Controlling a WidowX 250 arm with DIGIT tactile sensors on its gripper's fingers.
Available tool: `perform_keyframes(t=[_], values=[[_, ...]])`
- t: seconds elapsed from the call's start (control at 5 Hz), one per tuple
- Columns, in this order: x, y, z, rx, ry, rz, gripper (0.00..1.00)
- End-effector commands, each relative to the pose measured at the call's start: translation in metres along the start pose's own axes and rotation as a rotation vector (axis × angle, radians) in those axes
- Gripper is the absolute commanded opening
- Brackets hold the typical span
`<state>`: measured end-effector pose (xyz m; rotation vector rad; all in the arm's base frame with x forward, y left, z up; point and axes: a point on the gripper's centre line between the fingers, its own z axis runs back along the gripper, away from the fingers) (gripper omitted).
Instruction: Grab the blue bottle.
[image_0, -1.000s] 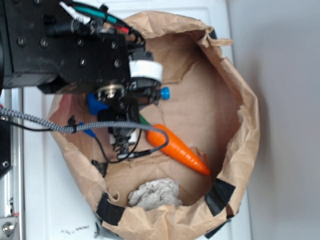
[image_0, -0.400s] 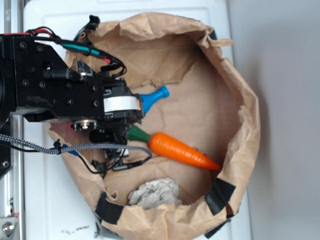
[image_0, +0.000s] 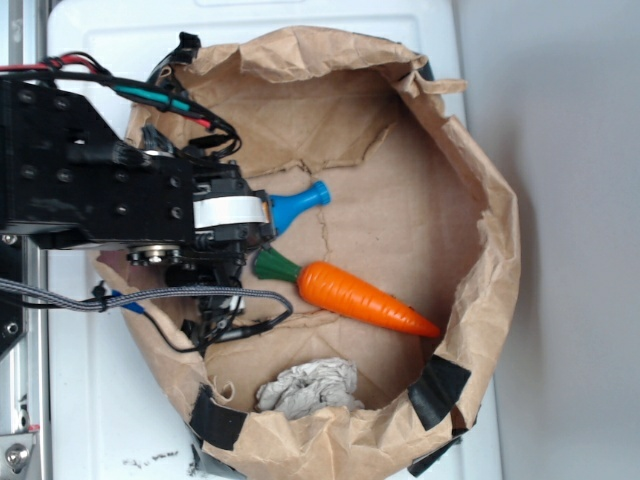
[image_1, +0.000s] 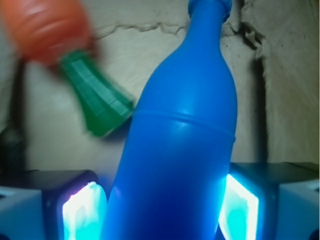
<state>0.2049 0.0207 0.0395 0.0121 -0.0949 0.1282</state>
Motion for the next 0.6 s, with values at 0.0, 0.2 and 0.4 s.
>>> perform_keyframes(t=[0.0, 0.2, 0.4], values=[[0.034, -0.001, 0.09, -0.078, -0.034, 0.062, 0.0], [0.056, 0.006, 0.096, -0.085, -0.027, 0.076, 0.0], [0.078, 0.013, 0.091, -0.097, -0.028, 0.066, 0.0]])
